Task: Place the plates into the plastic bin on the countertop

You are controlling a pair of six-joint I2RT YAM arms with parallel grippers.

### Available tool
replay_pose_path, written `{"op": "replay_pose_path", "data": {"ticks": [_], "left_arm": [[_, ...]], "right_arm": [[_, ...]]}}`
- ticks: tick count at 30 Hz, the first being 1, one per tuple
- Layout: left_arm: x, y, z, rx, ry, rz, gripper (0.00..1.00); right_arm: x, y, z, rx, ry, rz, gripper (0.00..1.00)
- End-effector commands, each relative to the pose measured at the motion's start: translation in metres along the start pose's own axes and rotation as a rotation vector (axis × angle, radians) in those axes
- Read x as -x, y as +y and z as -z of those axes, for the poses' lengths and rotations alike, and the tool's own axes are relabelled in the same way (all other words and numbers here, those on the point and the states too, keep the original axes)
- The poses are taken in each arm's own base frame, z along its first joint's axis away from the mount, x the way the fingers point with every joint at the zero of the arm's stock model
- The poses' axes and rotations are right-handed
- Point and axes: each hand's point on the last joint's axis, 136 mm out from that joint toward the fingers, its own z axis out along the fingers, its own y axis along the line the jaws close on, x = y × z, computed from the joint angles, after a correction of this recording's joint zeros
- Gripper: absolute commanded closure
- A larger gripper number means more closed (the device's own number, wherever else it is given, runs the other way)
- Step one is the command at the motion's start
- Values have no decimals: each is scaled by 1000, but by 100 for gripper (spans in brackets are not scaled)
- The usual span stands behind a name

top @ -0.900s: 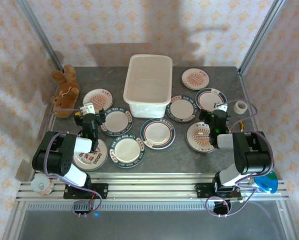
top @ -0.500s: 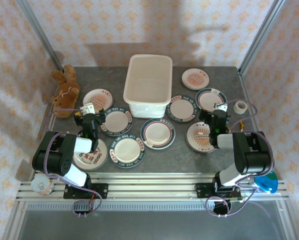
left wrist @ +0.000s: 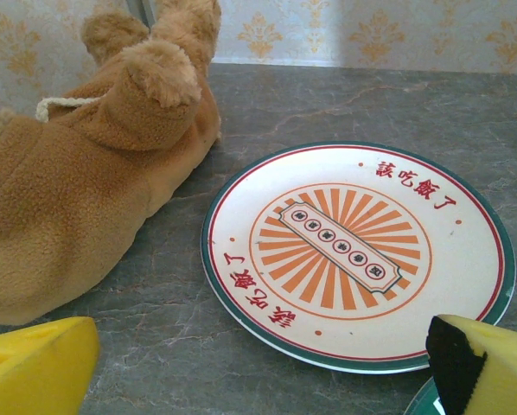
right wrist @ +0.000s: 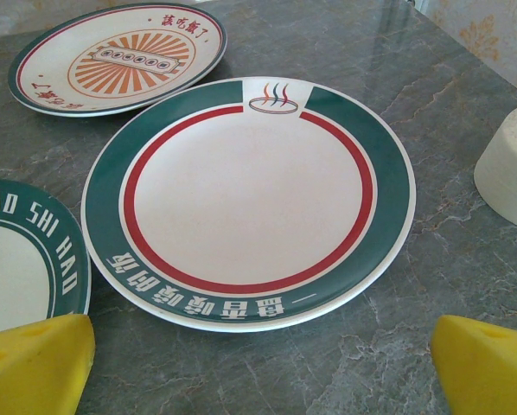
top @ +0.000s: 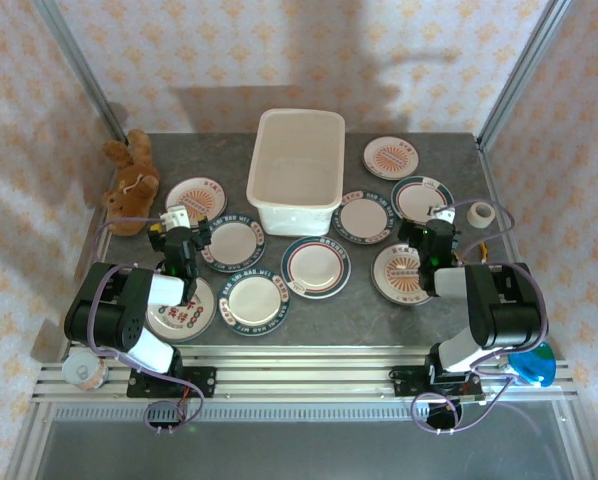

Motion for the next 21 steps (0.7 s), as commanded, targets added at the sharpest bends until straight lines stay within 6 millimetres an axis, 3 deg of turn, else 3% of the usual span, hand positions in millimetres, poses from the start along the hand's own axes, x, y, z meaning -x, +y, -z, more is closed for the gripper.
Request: {"op": "replay_pose_path", "data": {"ticks": [1,9,13,16,21], "left_arm": [[6,1,-3,2,-7,5,0],[5,2,-4,-7,1,12,0],[10,6,-2,4,-11,27,0],[26,11,7,9,-7,31,0],[72,21,37,-7,-30,81,0]], "right_arm": [[11,0,-2,-3,-27,-7,0],[12,-1,0,-5,-34,-7,1],[25,-20,9,-113,-77,-62,1],[46,-22,25,-127,-82,-66,1],[80,-13,59,-71,-32,-85,3]]}}
